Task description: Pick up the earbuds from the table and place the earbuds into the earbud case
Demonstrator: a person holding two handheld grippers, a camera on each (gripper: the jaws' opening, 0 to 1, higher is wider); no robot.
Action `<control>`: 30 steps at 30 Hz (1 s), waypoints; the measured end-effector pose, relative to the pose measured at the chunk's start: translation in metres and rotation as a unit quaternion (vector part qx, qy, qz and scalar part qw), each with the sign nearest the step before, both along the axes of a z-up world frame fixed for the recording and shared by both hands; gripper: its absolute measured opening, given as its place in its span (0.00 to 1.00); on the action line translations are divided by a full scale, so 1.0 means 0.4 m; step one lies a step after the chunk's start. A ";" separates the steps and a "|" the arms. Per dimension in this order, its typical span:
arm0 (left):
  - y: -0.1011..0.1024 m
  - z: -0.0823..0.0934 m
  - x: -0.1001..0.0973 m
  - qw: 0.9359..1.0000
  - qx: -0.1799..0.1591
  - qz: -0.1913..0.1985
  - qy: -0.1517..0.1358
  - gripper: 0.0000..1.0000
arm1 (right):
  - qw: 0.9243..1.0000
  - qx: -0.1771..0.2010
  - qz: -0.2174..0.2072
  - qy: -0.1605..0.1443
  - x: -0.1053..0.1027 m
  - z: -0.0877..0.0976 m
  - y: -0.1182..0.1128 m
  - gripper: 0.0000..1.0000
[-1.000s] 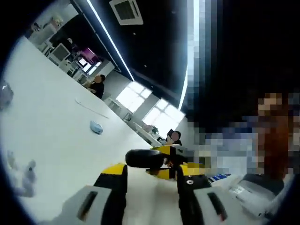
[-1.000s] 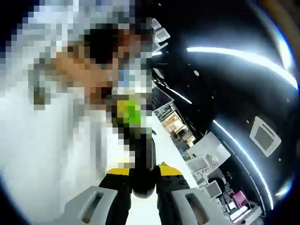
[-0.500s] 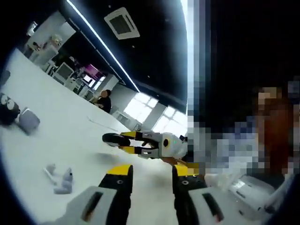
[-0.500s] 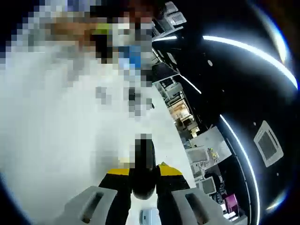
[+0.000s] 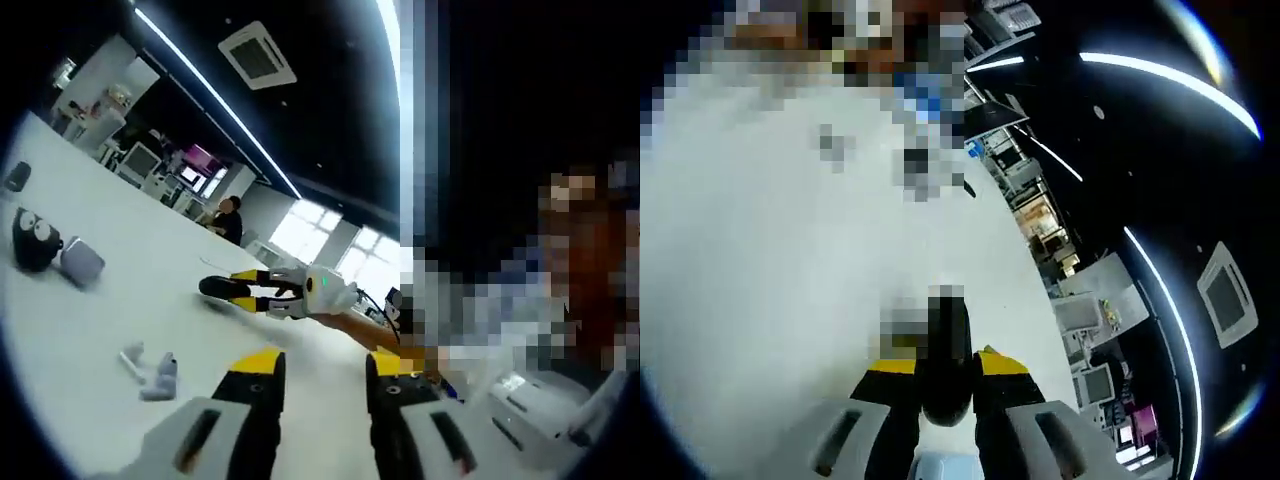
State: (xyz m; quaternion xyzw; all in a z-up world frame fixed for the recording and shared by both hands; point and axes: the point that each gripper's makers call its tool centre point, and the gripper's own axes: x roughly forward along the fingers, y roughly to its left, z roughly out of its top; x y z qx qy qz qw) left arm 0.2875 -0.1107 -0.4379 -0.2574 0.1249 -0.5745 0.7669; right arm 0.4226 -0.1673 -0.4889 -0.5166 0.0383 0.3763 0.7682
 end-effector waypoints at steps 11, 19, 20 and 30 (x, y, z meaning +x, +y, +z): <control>0.013 0.029 0.001 1.000 -0.011 0.011 -0.002 0.32 | 0.998 0.046 -0.016 0.033 0.001 -0.008 -0.006 0.19; 0.012 0.018 0.000 1.000 -0.008 0.010 -0.003 0.32 | 0.996 0.052 -0.025 0.066 0.011 -0.026 -0.026 0.31; 0.013 0.018 0.000 1.000 -0.008 0.009 -0.002 0.32 | 0.995 0.058 -0.025 0.077 0.011 -0.028 -0.027 0.31; 0.022 0.023 0.011 1.000 -0.007 0.026 -0.006 0.35 | 0.964 0.211 -0.053 0.153 -0.016 0.043 0.005 0.34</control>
